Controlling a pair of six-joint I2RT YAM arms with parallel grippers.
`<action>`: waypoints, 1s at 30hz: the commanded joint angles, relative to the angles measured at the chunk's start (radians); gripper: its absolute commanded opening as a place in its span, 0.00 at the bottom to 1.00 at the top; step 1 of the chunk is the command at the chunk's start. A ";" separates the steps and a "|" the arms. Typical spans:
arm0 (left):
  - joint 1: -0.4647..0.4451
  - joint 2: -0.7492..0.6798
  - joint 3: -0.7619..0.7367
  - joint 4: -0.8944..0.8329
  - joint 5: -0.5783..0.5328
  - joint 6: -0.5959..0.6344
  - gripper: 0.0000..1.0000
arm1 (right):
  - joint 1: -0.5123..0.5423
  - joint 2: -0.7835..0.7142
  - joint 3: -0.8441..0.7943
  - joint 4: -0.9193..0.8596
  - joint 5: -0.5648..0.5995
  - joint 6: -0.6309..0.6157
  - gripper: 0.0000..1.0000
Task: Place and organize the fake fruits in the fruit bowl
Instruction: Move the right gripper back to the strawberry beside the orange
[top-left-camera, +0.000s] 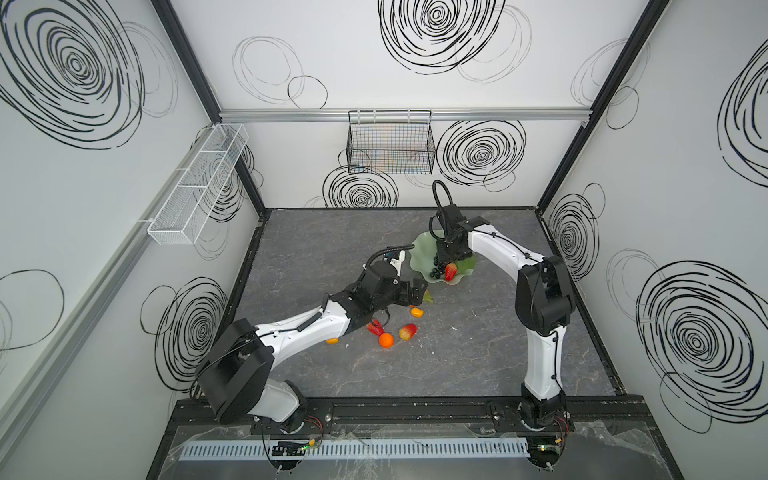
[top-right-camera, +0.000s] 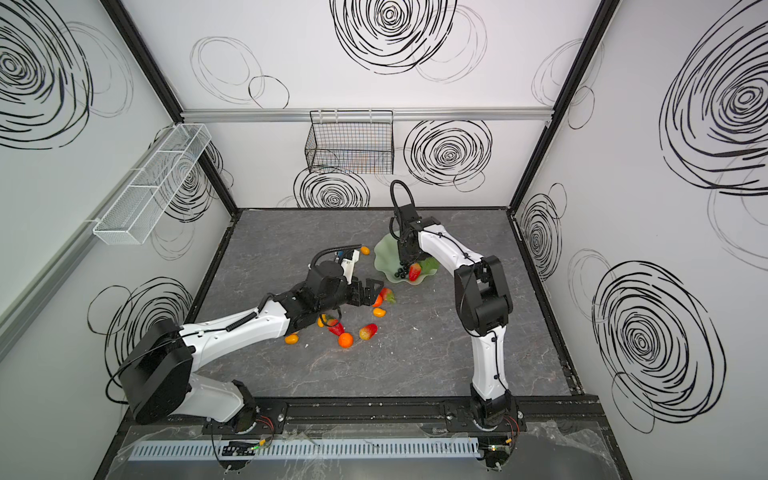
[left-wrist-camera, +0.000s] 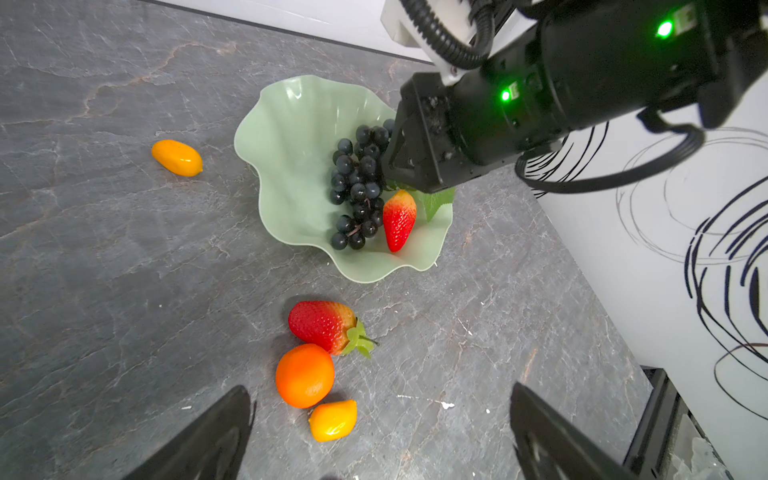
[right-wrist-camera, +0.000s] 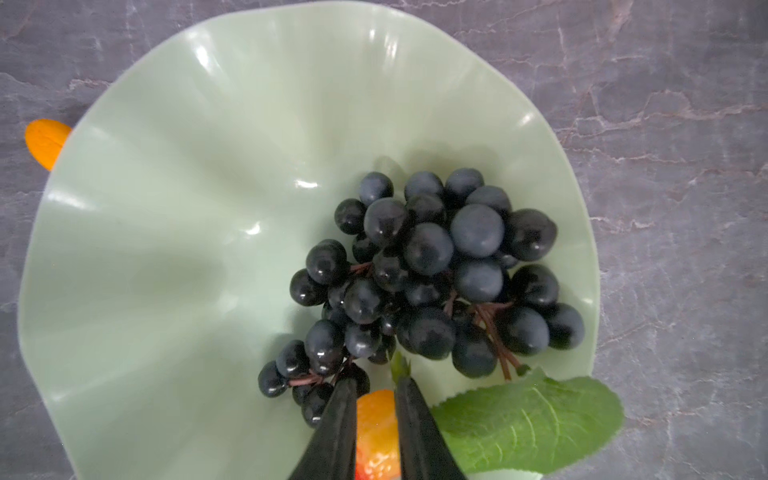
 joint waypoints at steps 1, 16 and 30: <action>0.012 -0.057 -0.017 -0.004 -0.018 -0.001 0.99 | -0.002 -0.069 0.022 -0.006 0.002 0.007 0.27; 0.032 -0.372 -0.227 -0.125 -0.128 -0.091 1.00 | 0.181 -0.396 -0.343 0.137 -0.052 0.058 0.29; 0.073 -0.610 -0.415 -0.181 -0.079 -0.125 1.00 | 0.339 -0.385 -0.513 0.215 -0.101 0.094 0.28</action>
